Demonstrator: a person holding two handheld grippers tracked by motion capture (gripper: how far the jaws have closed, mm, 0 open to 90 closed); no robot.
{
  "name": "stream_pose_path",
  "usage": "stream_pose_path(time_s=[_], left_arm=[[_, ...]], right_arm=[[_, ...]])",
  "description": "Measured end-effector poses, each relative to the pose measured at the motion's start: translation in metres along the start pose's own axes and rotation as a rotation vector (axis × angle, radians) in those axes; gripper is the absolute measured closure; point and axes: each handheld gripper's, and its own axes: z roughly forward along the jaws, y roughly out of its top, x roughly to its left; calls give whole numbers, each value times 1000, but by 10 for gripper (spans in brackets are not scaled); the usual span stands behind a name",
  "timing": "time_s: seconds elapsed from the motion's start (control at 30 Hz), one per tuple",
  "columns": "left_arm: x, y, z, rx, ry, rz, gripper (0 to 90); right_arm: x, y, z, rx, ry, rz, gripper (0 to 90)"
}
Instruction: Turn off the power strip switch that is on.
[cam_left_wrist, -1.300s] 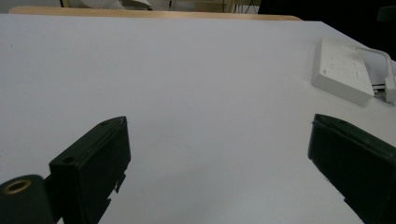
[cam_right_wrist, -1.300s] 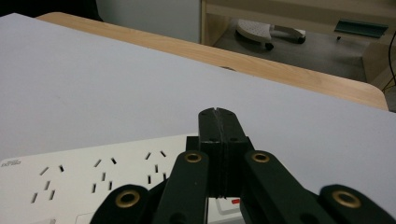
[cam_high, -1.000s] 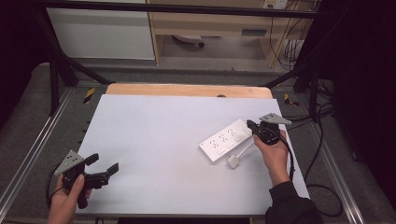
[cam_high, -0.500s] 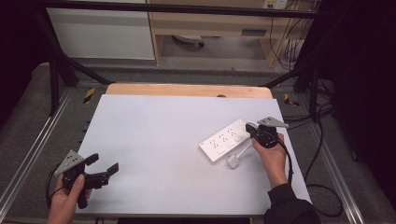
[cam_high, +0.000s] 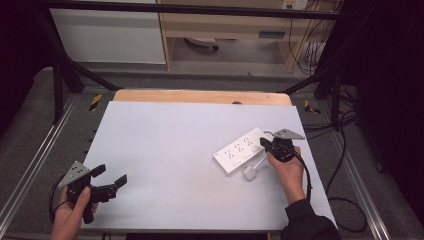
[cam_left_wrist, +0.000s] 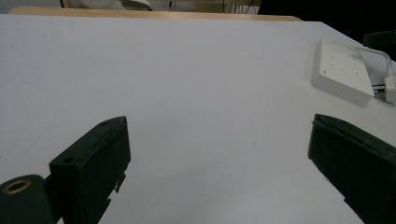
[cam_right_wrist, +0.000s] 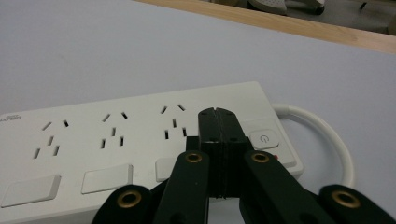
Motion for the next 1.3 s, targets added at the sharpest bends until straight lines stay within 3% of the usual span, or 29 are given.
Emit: stream_pose_path(time_s=[0.67,1.3], left_arm=[[0,0,0,0,-1,1,57],[0,0,0,-2,-2,1,57]], right_arm=[[16,-9,5,29,47,-11,900],[21,-11,6,38,67,-15,900]])
